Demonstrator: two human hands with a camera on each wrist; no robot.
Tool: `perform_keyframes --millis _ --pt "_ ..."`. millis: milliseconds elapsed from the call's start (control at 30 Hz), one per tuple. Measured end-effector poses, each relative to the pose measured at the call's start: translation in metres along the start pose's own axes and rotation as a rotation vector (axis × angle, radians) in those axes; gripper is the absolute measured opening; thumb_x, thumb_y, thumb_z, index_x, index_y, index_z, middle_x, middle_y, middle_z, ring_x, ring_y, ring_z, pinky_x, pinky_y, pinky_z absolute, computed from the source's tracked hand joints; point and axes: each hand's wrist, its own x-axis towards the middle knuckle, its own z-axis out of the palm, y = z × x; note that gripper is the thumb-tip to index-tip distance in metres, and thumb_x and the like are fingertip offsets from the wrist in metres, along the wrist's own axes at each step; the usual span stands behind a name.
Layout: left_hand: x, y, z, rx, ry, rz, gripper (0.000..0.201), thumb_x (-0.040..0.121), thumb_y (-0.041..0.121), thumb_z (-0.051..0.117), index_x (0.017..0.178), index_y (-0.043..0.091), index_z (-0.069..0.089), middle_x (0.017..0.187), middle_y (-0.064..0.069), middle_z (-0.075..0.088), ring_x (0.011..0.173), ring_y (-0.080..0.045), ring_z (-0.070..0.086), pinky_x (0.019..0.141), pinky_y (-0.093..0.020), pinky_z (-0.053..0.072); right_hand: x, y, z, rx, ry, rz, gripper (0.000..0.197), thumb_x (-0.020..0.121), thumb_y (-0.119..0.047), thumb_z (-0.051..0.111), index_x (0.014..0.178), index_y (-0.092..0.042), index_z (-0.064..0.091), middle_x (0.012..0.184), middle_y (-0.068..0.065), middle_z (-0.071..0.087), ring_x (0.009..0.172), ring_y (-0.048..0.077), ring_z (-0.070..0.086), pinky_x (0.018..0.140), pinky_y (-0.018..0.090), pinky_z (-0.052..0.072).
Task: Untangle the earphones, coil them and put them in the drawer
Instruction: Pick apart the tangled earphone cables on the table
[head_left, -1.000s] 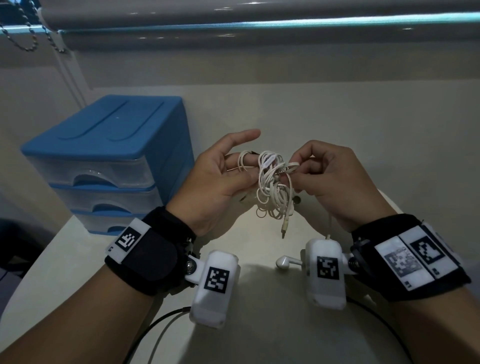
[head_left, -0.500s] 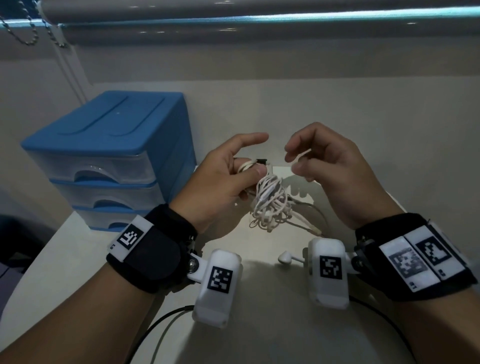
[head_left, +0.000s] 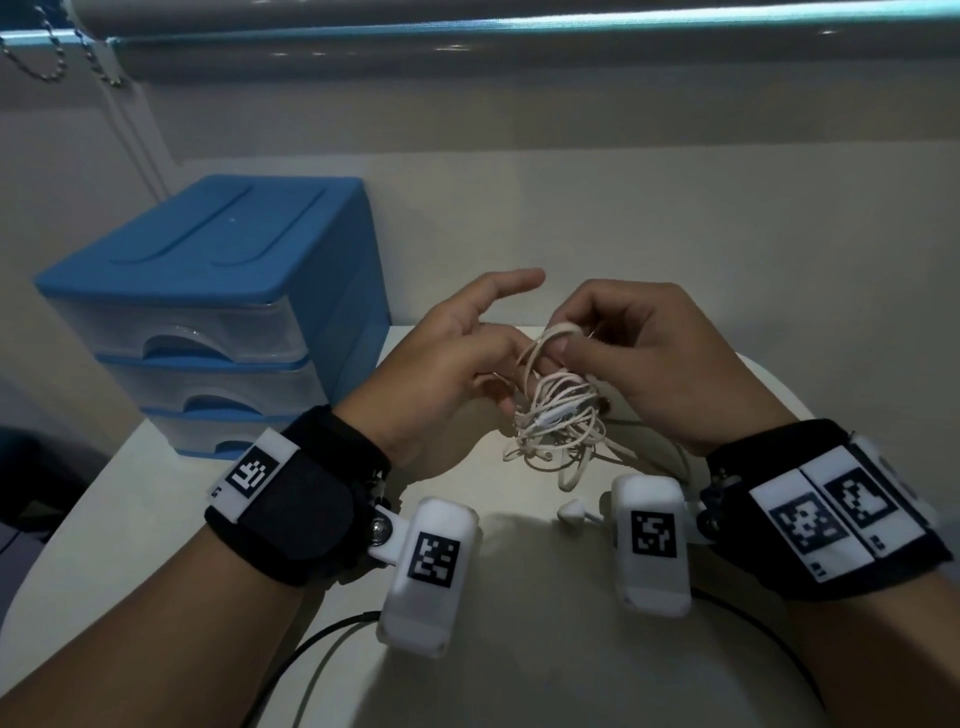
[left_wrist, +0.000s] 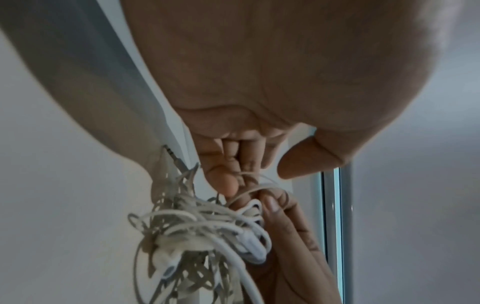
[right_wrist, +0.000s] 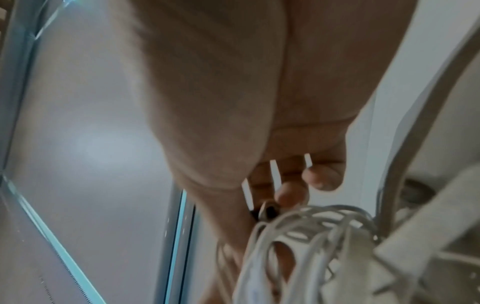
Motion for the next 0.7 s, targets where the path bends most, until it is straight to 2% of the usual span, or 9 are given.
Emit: perform_keyframes --millis 67,100,233,333,400,433,567,633,700 --pt "0.001 -0.001 -0.002 0.061 0.003 0.021 0.06 0.08 0.001 0.053 0.138 0.017 0.054 0.088 -0.012 0.072 0.075 -0.022 0.064 0.061 -0.027 0.049 0.002 0.006 -0.002 0.024 0.131 0.045 0.013 0.093 -0.015 0.071 0.082 -0.008 0.074 0.07 0.011 0.064 0.057 0.018 0.053 0.055 0.03 0.044" --pt "0.002 -0.002 -0.002 0.098 0.008 0.031 0.054 0.083 0.0 0.057 0.135 0.015 0.058 0.085 -0.009 0.072 0.076 -0.021 0.064 0.062 -0.026 0.049 0.004 0.009 -0.004 0.023 0.18 0.051 0.016 0.094 -0.015 0.07 0.081 -0.007 0.074 0.068 0.011 0.064 0.054 0.014 0.051 0.054 0.025 0.042" --pt "0.003 -0.005 -0.004 0.172 0.057 0.052 0.033 0.094 -0.006 0.062 0.123 0.008 0.067 0.077 -0.001 0.072 0.074 -0.017 0.064 0.063 -0.023 0.048 0.006 0.012 -0.006 0.035 0.189 0.058 0.016 0.094 -0.017 0.072 0.082 -0.006 0.075 0.069 0.01 0.07 0.051 0.018 0.055 0.051 0.019 0.042" --pt "0.003 -0.005 -0.005 0.185 0.118 0.067 0.022 0.095 -0.002 0.063 0.113 0.007 0.073 0.08 -0.004 0.074 0.074 -0.015 0.065 0.063 -0.021 0.048 0.005 0.01 -0.004 0.044 0.139 0.06 0.003 0.089 -0.016 0.077 0.09 -0.013 0.075 0.084 0.006 0.071 0.055 0.015 0.054 0.055 0.018 0.043" --pt "0.003 -0.005 -0.006 0.179 0.145 0.072 0.017 0.095 0.002 0.065 0.108 0.007 0.075 0.083 -0.004 0.075 0.075 -0.011 0.066 0.064 -0.021 0.047 0.005 0.01 -0.004 0.046 0.147 0.04 0.018 0.085 -0.021 0.081 0.101 -0.023 0.072 0.098 0.002 0.069 0.061 0.017 0.049 0.061 0.021 0.043" --pt "0.004 -0.005 -0.006 0.172 0.154 0.076 0.016 0.095 0.004 0.066 0.106 0.008 0.075 0.084 -0.003 0.076 0.075 -0.011 0.066 0.065 -0.021 0.047 0.006 0.01 -0.005 0.073 0.161 0.023 0.022 0.084 -0.022 0.082 0.103 -0.023 0.07 0.099 0.001 0.066 0.063 0.018 0.046 0.062 0.021 0.042" --pt "0.005 -0.008 -0.007 0.106 0.182 0.107 0.01 0.093 0.007 0.07 0.099 0.011 0.076 0.086 -0.004 0.074 0.08 -0.019 0.063 0.072 -0.028 0.049 0.004 0.003 0.0 0.195 0.109 -0.044 0.015 0.084 -0.017 0.079 0.083 -0.006 0.069 0.073 -0.001 0.062 0.057 0.006 0.05 0.057 0.015 0.041" --pt "0.005 -0.009 -0.007 0.091 0.19 0.126 0.007 0.092 0.008 0.071 0.096 0.01 0.076 0.086 -0.006 0.073 0.078 -0.015 0.063 0.071 -0.026 0.05 0.0 -0.002 0.007 0.199 0.034 -0.031 0.019 0.083 -0.018 0.08 0.081 -0.002 0.071 0.069 0.005 0.065 0.055 0.006 0.053 0.055 0.014 0.041" --pt "0.005 -0.008 -0.008 0.098 0.205 0.156 0.006 0.09 0.011 0.072 0.095 0.009 0.076 0.083 0.0 0.074 0.073 -0.008 0.063 0.066 -0.02 0.048 -0.002 -0.005 0.012 0.208 0.007 0.022 0.016 0.082 -0.013 0.081 0.082 0.0 0.071 0.069 0.009 0.065 0.051 0.007 0.053 0.052 0.014 0.041"
